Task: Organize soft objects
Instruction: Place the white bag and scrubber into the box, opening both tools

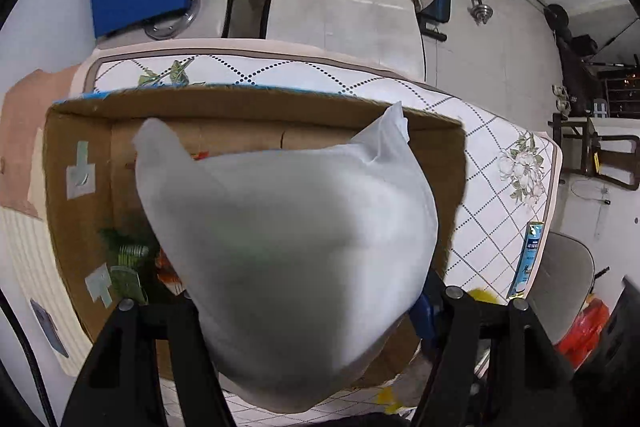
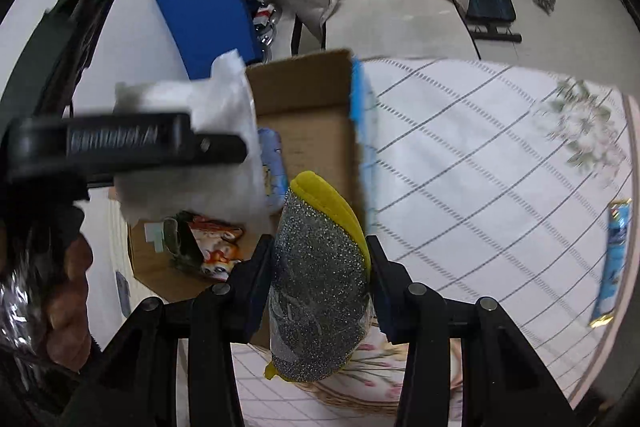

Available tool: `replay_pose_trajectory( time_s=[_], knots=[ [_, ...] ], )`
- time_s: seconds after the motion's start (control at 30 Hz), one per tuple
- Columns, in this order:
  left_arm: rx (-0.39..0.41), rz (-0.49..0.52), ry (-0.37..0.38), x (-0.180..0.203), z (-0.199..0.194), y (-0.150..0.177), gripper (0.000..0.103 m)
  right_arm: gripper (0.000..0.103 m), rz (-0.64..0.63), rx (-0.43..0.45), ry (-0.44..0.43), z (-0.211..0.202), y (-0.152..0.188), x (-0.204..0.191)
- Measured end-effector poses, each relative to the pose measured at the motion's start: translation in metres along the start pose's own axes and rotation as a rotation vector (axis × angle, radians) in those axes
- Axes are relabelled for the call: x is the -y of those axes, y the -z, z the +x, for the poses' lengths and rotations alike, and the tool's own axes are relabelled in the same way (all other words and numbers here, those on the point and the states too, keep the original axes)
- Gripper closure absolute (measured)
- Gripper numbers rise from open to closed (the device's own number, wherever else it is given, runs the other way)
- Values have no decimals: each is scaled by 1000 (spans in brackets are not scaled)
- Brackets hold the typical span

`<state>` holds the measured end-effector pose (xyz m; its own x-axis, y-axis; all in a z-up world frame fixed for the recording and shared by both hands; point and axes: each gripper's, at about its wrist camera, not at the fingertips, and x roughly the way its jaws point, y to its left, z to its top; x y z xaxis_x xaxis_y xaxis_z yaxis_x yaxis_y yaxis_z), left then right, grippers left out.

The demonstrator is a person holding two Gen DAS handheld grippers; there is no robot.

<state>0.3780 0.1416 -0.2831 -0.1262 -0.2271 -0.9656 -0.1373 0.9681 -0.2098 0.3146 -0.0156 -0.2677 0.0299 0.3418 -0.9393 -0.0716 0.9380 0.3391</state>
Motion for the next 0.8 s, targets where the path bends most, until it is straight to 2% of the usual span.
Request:
replay_pose_trajectory(
  time_s=[0.2, 0.23, 0.27, 0.3, 0.4, 0.53, 0.6, 0.63, 0.8],
  knots=[
    [-147, 44, 25, 1, 34, -17, 33, 54, 42, -48, 52, 36, -4, -10],
    [-151, 64, 22, 4, 37, -18, 33, 50, 45, -71, 55, 43, -4, -12],
    [-146, 83, 15, 7, 37, -19, 31, 29, 45, -87, 53, 48, -4, -11],
    [-137, 94, 4, 10, 37, -19, 25, 22, 48, -102, 47, 53, -3, -12],
    [-108, 117, 7, 14, 30, -21, 19, 19, 48, -115, 41, 58, 1, -15],
    [-65, 144, -35, 15, 17, -21, 15, 14, 36, -119, 60, 58, 6, -21],
    [-36, 151, -57, 15, 10, -18, 7, 9, 25, -112, 73, 55, 7, -23],
    [-20, 151, -64, 12, 4, -14, 4, 1, 20, -106, 93, 53, 8, -24],
    [78, 127, -98, -1, -19, 7, 1, 0, -6, -76, 166, 44, 14, -32]
  ],
)
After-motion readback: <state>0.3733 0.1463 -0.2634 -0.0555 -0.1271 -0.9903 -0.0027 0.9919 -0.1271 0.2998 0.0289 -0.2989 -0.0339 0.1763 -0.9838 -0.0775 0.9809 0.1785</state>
